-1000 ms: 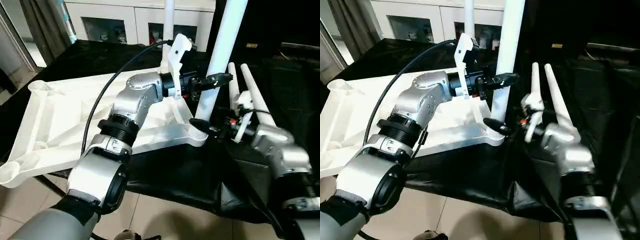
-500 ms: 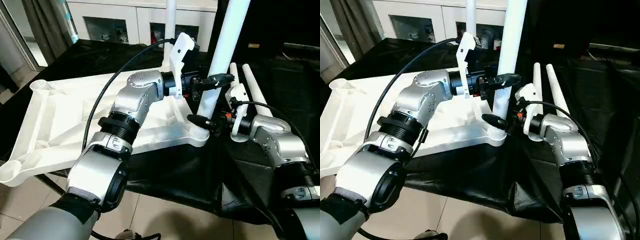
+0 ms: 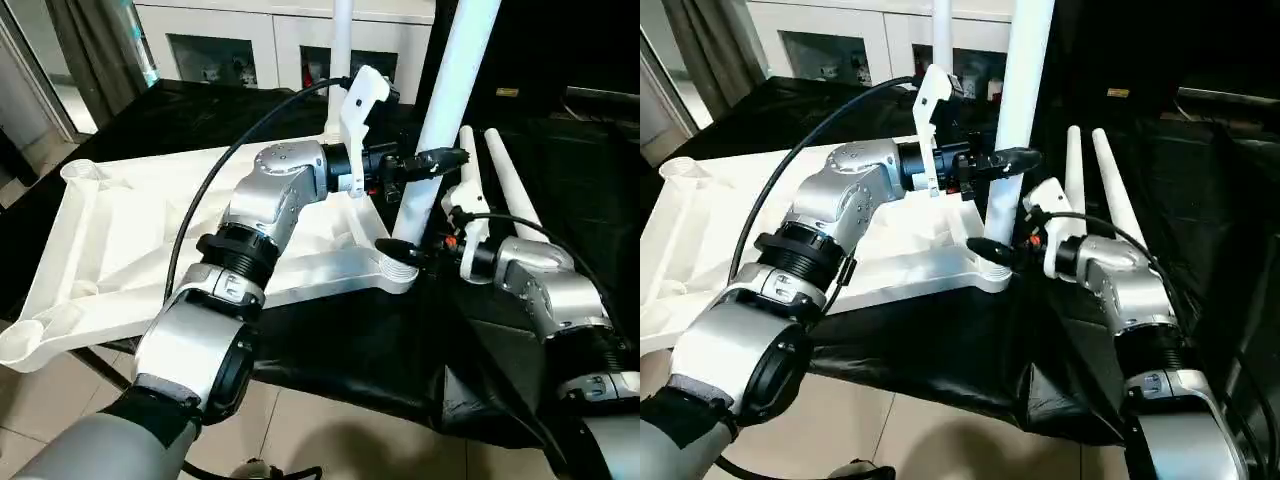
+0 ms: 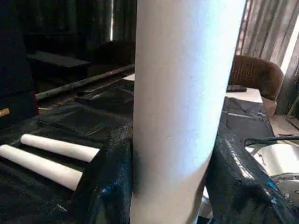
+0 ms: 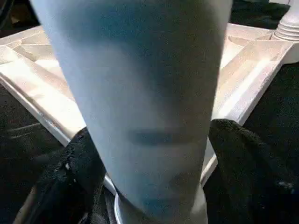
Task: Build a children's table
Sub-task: Insert table leg to table base
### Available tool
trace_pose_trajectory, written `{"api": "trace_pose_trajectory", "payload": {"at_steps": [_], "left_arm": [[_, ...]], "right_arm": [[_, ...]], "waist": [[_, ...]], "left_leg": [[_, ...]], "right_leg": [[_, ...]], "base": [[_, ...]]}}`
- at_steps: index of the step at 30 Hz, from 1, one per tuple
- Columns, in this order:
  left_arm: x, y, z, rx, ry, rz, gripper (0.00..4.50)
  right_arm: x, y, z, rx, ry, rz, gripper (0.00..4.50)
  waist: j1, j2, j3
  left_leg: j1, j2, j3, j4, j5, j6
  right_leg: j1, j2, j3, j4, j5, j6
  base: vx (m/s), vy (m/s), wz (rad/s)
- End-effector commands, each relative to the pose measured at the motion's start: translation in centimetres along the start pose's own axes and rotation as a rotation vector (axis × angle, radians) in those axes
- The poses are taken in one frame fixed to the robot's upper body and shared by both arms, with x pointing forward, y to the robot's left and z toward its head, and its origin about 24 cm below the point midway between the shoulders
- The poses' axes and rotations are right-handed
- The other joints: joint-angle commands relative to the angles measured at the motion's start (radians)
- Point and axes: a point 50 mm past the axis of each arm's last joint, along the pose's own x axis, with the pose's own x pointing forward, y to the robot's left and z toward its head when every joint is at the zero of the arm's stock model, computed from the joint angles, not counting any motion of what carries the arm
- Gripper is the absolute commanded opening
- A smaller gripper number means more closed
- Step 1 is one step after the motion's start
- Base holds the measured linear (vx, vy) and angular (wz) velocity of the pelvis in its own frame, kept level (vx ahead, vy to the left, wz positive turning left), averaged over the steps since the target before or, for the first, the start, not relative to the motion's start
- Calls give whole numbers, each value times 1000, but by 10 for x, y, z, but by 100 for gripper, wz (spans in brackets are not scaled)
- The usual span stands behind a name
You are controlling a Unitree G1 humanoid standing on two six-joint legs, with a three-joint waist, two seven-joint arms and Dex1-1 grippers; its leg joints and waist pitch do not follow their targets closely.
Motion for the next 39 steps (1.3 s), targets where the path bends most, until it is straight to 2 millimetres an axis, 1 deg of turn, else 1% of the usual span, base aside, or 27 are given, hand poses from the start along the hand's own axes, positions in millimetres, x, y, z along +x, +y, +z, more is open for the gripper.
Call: {"api": "trace_pose_trajectory", "payload": {"at_steps": [1,3,4,5,8,12,15,18,25,26,27,28,29,30,32,33,34,36,37,38,39], "left_arm": [[-3,1,-16,-48,79,-6,180],[-3,1,-16,-49,80,-7,180],[-3,1,-16,-49,80,-7,180],[-3,1,-16,-49,81,-7,180],[-3,1,-16,-49,81,-8,180],[-3,0,-16,-52,82,-12,180],[-3,0,-16,-55,82,-14,180],[-3,0,-16,-61,82,-17,180],[-3,-1,-17,-65,83,-24,180],[-2,-1,-19,-77,97,-36,180],[-2,-1,-19,-77,97,-36,215],[-2,-2,-21,-89,108,-47,215],[-3,-3,-23,-103,117,-61,236],[-5,-3,-24,-109,114,-59,250],[-5,-3,-25,-108,108,-53,253],[-5,-3,-25,-108,108,-53,280],[-8,-2,-27,-99,102,-28,283],[-22,2,-39,-90,136,22,283],[-28,3,-45,-78,160,38,283],[-28,3,-45,-78,160,38,283],[-36,3,-53,-55,206,49,283]], "right_arm": [[-1,0,0,-22,7,-1,312],[-1,0,0,-23,10,0,295],[-1,0,0,-23,10,0,295],[-1,0,-1,-26,16,2,275],[-1,0,-2,-29,23,5,256],[0,0,-4,-25,28,9,211],[0,1,-6,-20,31,12,204],[1,2,-10,-10,37,14,200],[3,4,-14,8,35,17,198],[3,4,-15,18,31,13,198],[3,4,-15,18,31,13,198],[2,4,-15,25,28,9,198],[2,3,-16,34,26,2,198],[3,3,-18,44,24,-5,198],[3,3,-18,48,23,-9,198],[3,3,-18,48,23,-9,198],[3,3,-19,54,22,-11,198],[3,2,-22,74,21,-31,198],[2,2,-23,81,21,-38,198],[2,2,-23,81,21,-38,197],[2,1,-24,92,22,-49,197]], "waist": [[5,-21,-82],[4,-22,-82],[4,-22,-81],[5,-23,-82],[5,-22,-82],[5,-22,-83],[5,-23,-82],[5,-20,-83],[5,-20,-82],[4,-18,-82],[4,-19,-82],[4,-19,-82],[3,-19,-82],[3,-16,-80],[1,-18,-79],[1,-17,-79],[1,-13,-80],[1,-13,-80],[-2,-15,-79],[-3,-13,-80],[-4,-12,-79]], "left_leg": [[19,36,-19,-49,-43,146],[19,35,-19,-49,-48,143],[19,35,-19,-49,-50,141],[19,35,-19,-49,-51,141],[19,35,-19,-49,-54,140],[18,34,-19,-48,-49,141],[19,34,-19,-48,-51,142],[18,35,-19,-47,-48,143],[19,35,-20,-48,-60,139],[20,35,-19,-49,-65,138],[20,35,-20,-50,-67,136],[20,34,-20,-49,-67,134],[20,34,-20,-50,-69,132],[20,34,-20,-51,-76,128],[21,33,-20,-52,-90,122],[21,33,-20,-52,-92,120],[22,33,-20,-51,-92,119],[22,34,-21,-53,-94,116],[19,34,-21,-55,-97,119],[21,34,-21,-55,-103,118],[22,34,-20,-55,-106,116]], "right_leg": [[53,-60,34,-52,88,-298],[54,-60,34,-52,82,-297],[54,-60,34,-52,78,-297],[54,-60,34,-52,78,-296],[54,-60,34,-52,74,-296],[54,-60,34,-51,80,-295],[54,-59,34,-52,79,-297],[53,-59,34,-50,83,-298],[54,-59,34,-52,73,-298],[53,-59,34,-53,68,-298],[53,-59,34,-53,65,-298],[53,-59,34,-53,65,-297],[53,-59,34,-53,64,-298],[52,-59,34,-55,52,-298],[54,-59,34,-58,29,-294],[53,-58,34,-58,27,-294],[53,-59,35,-59,28,-294],[53,-58,35,-59,33,-294],[53,-57,34,-59,35,-291],[53,-57,35,-59,27,-287],[51,-56,34,-60,20,-285]], "base": [[0,0,0],[0,0,0],[0,0,0],[0,0,0],[0,0,0],[0,0,0],[0,0,0],[0,0,0],[0,0,0],[0,0,0],[0,0,0],[0,0,0],[0,0,0],[0,0,0],[0,0,0],[0,0,0],[0,0,0],[0,0,0],[0,0,0],[0,0,0],[0,0,0]]}}
